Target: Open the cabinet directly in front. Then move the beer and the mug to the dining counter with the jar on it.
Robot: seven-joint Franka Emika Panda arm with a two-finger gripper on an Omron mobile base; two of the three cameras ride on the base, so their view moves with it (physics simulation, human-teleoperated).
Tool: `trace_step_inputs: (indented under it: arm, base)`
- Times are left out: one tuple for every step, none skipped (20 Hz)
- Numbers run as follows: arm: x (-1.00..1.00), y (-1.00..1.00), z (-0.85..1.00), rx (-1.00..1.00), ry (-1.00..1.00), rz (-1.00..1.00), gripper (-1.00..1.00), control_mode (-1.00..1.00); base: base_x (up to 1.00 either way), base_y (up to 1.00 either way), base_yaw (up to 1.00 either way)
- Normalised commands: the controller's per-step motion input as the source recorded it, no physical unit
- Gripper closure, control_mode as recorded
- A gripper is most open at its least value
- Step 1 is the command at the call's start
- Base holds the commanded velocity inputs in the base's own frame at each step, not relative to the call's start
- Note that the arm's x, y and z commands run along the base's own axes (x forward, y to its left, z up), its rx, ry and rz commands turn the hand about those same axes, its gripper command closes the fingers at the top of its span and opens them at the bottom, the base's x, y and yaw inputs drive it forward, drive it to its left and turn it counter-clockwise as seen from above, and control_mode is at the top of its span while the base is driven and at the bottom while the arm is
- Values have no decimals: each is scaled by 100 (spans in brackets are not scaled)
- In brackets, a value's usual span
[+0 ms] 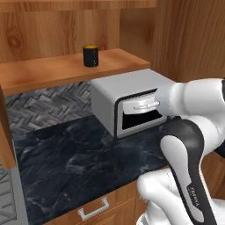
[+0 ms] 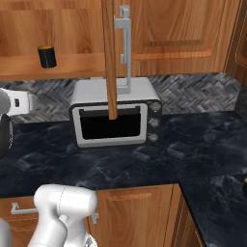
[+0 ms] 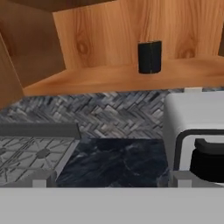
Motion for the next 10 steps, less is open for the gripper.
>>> trace_step_inputs:
  arm:
    - [0, 0, 45, -9, 0, -36, -100, -100]
    - [0, 0, 44, -10, 1, -36, -100, -100]
    - [0, -1, 47, -11, 1, -37, -100, -100]
    - [0, -1, 46, -13, 0, -35, -100, -100]
    - [0, -9, 42, -13, 2, -34, -100, -100]
    - [0, -10, 40, -13, 2, -33, -100, -100]
    - [0, -11, 34, -13, 4, -35, -100, -100]
    - [0, -13, 29, -14, 4, -36, -100, -100]
    - [0, -13, 26, -16, 5, -36, -100, -100]
    - [0, -14, 19, -17, 4, -33, -100, -100]
  base:
    - [0, 0, 0]
    - [0, 0, 0]
    - [0, 0, 0]
    - [0, 0, 0]
    - [0, 0, 0]
    - [0, 0, 0]
    - [0, 0, 0]
    - [0, 0, 0]
    - [0, 0, 0]
    - [0, 0, 0]
